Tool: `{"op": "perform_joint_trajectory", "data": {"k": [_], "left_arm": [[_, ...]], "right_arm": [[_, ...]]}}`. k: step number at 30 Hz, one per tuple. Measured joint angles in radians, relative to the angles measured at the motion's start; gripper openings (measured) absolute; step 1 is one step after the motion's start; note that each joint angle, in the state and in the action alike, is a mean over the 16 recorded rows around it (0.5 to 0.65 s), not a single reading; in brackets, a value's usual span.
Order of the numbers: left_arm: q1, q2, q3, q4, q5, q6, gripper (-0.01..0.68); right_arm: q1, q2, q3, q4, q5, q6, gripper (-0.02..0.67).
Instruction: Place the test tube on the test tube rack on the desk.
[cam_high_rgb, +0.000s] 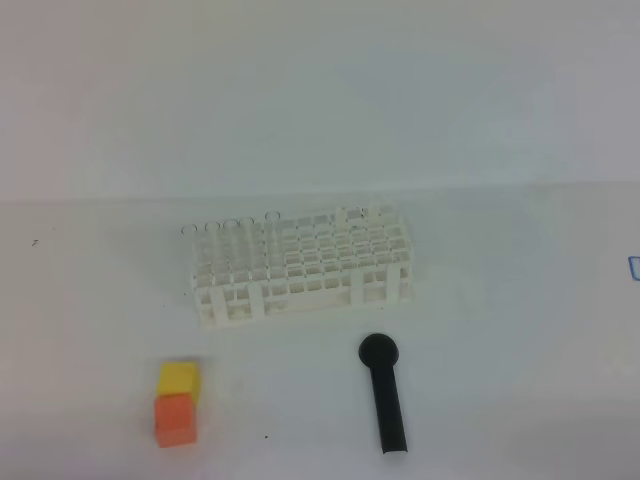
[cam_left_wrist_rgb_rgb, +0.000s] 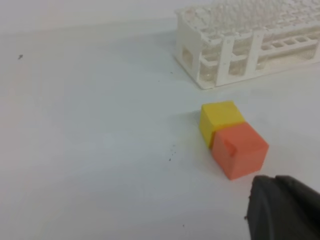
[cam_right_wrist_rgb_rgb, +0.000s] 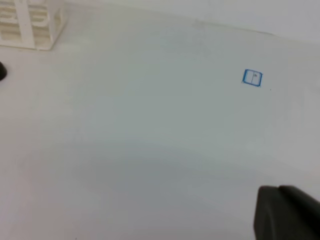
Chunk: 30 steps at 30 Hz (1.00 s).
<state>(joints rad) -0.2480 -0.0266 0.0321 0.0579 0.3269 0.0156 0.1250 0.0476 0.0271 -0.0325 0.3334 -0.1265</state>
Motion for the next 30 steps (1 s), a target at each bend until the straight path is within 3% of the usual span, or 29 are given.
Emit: {"op": "perform_joint_trajectory", "data": {"k": [30], "left_arm": [[0.009,0.000,0.001,-0.011,-0.003,-0.016,-0.001]], "right_arm": [[-0.002,0.000,0.000,0.000,0.000,0.000,-0.001]]}}
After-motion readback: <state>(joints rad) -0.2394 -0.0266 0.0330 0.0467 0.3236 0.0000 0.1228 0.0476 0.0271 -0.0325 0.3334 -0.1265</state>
